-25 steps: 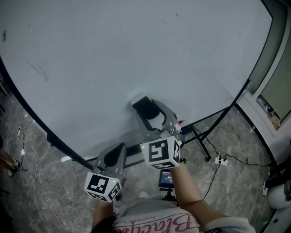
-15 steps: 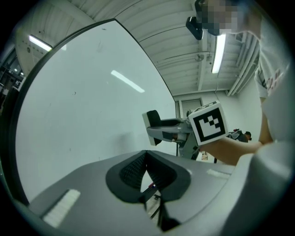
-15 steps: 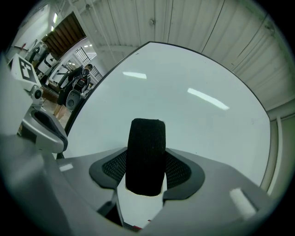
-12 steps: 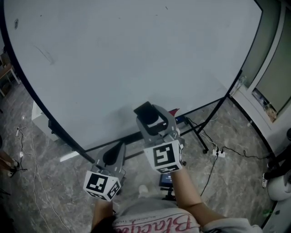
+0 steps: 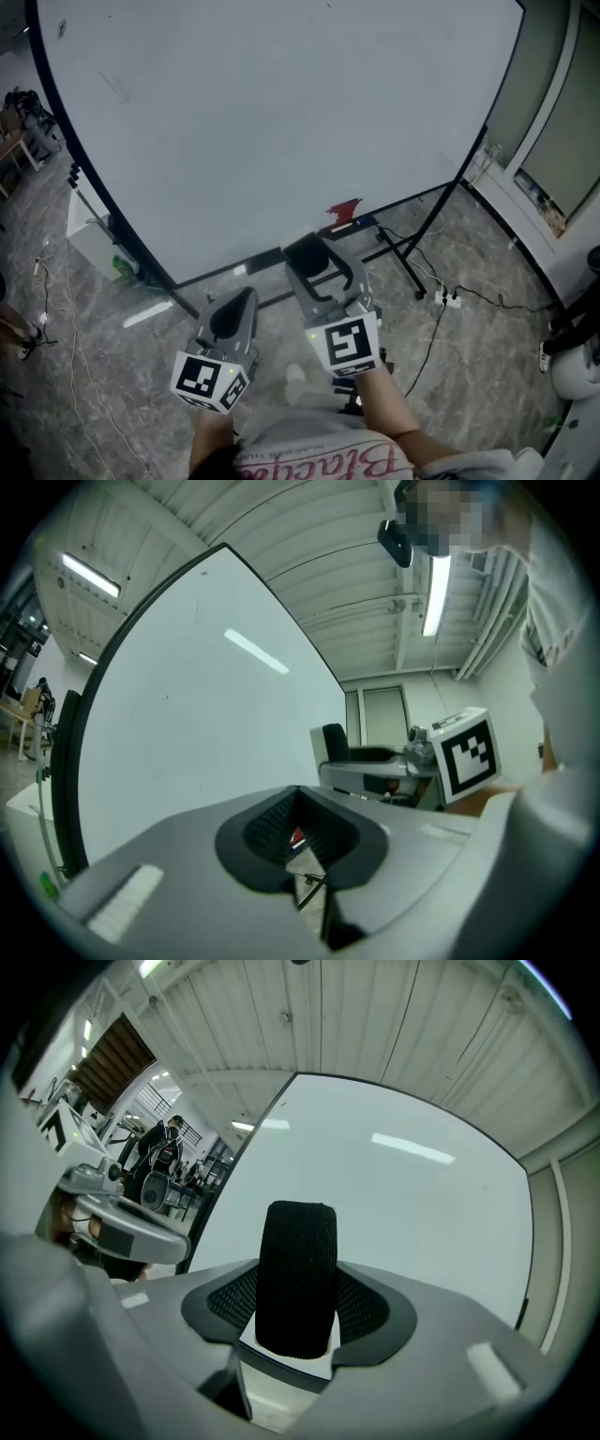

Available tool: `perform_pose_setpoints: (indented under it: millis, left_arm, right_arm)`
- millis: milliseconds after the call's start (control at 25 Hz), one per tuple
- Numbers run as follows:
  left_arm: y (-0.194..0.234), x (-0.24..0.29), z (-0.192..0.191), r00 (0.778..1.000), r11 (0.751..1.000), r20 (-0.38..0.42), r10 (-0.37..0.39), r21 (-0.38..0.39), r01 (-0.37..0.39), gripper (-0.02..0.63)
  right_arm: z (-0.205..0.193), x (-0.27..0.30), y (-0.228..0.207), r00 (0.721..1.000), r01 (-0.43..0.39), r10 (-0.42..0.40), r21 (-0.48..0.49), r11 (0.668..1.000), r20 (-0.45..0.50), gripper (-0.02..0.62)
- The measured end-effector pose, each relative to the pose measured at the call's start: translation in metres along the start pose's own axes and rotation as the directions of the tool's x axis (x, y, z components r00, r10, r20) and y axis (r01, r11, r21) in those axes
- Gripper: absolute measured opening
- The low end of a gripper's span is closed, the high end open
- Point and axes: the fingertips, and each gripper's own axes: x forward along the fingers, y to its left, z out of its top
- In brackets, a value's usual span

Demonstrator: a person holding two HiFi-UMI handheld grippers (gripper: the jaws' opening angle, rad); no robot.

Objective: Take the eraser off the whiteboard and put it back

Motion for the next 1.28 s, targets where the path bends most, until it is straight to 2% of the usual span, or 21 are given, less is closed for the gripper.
perform_pose_setpoints:
  millis: [160, 320, 440, 800, 1280]
  left_arm:
    - [-0.010, -0.014, 0.006, 0.999, 1.000, 0.036, 0.007, 0.010, -0.008, -0.003]
    - [-0.015, -0.022, 0.014, 0.998, 0.999, 0.062, 0.008, 0.034, -0.010, -0.003]
    - [-0.015, -0.027, 0.018, 0.996, 0.997, 0.073, 0.042, 0.059, -0.047, -0.005]
    - [-0.019, -0.024, 0.022, 0.996, 0.998, 0.090, 0.015, 0.066, -0.021, -0.003]
    - [0.015, 0.008, 0.023, 0.994, 0.998, 0.103, 0.027, 0.060, -0.033, -0.003]
  right_arm:
    - [-0.002, -0.032, 0.018, 0.998, -0.029, 0.025, 0.073, 0.997, 0.055, 0.238]
    - [-0.007, -0.050, 0.025, 0.998, -0.039, 0.032, 0.140, 0.989, 0.051, 0.238]
    - [-0.009, -0.056, 0.024, 0.999, -0.028, 0.022, 0.148, 0.989, 0.041, 0.238]
    - [-0.012, -0.052, 0.023, 0.999, -0.028, 0.025, 0.148, 0.989, 0.022, 0.238]
    - [-0.005, 0.006, 0.000, 0.999, -0.028, 0.024, 0.112, 0.993, 0.034, 0.238]
